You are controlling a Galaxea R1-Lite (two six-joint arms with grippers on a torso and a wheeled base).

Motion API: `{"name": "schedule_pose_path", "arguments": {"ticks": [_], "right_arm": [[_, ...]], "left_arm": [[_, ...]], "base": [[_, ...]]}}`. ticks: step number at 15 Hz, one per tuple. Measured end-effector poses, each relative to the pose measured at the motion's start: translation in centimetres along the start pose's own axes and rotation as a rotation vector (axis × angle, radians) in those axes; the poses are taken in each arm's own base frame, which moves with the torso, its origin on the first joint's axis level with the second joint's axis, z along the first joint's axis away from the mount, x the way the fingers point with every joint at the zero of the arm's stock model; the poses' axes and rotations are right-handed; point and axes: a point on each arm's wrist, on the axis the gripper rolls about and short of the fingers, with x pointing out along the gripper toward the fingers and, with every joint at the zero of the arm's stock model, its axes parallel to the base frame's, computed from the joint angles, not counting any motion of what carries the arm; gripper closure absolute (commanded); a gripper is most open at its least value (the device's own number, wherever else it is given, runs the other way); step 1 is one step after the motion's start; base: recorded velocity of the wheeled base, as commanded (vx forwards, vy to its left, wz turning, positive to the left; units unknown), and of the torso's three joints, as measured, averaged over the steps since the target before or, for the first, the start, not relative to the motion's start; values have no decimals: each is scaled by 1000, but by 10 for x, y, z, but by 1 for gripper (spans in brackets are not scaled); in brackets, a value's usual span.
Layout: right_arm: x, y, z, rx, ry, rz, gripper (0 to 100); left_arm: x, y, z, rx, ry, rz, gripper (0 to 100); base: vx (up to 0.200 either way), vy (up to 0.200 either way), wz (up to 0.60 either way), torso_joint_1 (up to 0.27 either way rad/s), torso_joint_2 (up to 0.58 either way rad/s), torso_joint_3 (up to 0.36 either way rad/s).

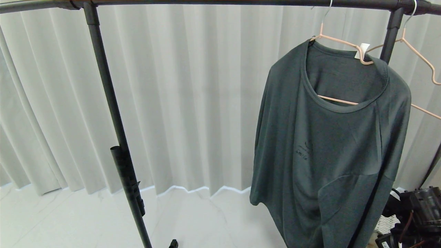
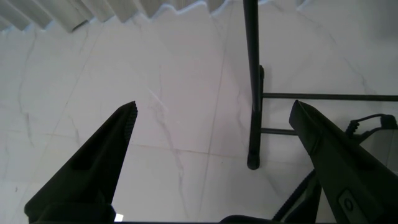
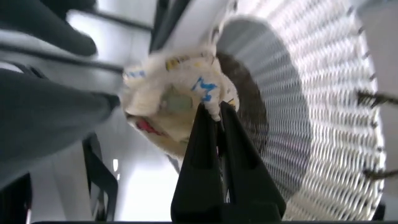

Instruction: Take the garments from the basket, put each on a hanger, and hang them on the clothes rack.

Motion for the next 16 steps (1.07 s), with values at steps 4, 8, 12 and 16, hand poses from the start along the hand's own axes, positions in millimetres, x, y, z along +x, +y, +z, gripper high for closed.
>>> {"name": "schedule_pose_path", "arguments": {"ticks": [4,8,12,16], "right_arm": [[-38,3,21,-8,-77,38,100],[-79,10,33,-41,-170,103,100],[-105,20,39,-101,-282,175,100],[-128,40,57,-100,-379,301,100]], "left_arm": [[0,0,0,-1,-1,0,0],[0,0,0,-1,-1,-3,0],[0,0,0,-3,-2,-3,0],[0,0,0,-3,-3,-5,0]], "base": [[-200,0,0,4,1,-2],[-200,0,0,2,1,4],[-200,0,0,0,2,1],[-50,0,0,1,2,-1]]}}
